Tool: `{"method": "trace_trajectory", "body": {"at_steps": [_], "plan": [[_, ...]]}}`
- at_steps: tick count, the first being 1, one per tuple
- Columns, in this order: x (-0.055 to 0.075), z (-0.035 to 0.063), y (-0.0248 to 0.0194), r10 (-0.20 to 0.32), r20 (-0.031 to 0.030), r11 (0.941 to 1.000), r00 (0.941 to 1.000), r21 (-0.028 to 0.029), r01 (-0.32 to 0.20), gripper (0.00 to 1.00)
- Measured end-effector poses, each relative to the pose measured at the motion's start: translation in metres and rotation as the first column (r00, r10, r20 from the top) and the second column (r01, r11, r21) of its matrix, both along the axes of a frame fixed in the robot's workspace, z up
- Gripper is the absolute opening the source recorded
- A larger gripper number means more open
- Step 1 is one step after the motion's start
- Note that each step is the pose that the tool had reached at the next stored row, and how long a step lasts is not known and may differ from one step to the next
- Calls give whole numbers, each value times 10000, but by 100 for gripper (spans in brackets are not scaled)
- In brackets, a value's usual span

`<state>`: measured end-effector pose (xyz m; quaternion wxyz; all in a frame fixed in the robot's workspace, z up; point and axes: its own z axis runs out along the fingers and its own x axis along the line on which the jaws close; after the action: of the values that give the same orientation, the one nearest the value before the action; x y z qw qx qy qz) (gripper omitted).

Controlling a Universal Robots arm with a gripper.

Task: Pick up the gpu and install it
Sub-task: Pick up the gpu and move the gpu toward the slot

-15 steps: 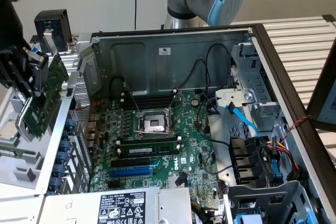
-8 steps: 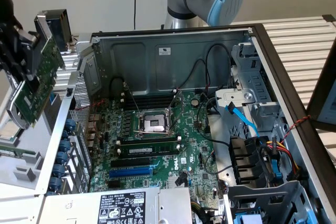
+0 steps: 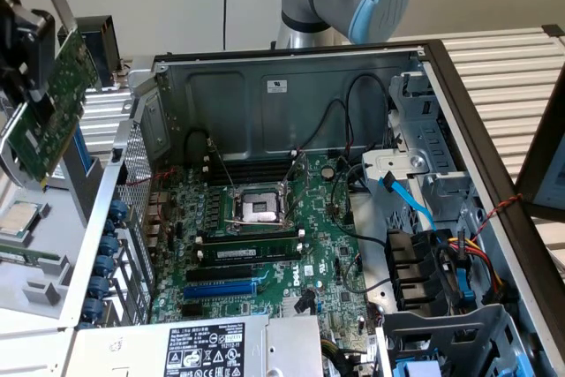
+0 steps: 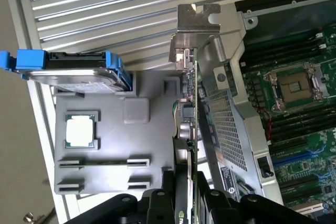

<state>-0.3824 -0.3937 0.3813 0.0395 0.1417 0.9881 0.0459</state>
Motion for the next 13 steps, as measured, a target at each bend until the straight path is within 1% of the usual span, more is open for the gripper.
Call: {"method": "trace_trajectory", "body": {"at_steps": [2, 8, 10, 13], "plan": [[60, 91, -20, 0, -4, 10000, 10000, 2, 0, 27], [259, 364, -73, 1, -45, 10000, 10000, 15, -1, 27], [321, 453, -83, 1, -72, 10000, 10000, 23, 0, 27], [395, 536, -91, 1, -134, 10000, 9999, 50, -1, 27]]}}
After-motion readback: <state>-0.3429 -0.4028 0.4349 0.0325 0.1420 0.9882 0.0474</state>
